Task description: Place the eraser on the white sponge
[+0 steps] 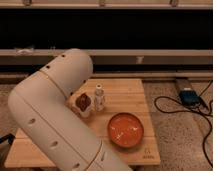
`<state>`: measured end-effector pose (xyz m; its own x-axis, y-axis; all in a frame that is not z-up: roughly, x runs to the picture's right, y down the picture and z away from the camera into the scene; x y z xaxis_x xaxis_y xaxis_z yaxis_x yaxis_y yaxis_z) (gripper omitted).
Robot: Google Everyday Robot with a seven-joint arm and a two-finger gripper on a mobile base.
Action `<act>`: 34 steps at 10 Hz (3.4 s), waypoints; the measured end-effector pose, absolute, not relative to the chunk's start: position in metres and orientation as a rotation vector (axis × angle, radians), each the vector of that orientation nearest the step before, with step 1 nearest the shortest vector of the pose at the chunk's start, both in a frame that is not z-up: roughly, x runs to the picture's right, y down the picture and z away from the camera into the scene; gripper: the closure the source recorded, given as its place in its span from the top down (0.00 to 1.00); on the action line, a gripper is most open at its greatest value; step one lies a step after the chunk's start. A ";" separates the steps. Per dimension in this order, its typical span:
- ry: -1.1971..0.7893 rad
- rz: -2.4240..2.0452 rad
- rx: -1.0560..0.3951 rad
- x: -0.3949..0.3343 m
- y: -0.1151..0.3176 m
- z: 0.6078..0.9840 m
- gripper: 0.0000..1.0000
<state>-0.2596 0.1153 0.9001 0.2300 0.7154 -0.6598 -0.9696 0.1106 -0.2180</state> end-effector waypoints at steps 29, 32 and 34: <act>0.279 0.810 -0.680 -0.315 0.188 0.804 0.80; 0.295 0.819 -0.668 -0.313 0.186 0.810 0.80; 0.298 0.825 -0.665 -0.312 0.184 0.812 0.80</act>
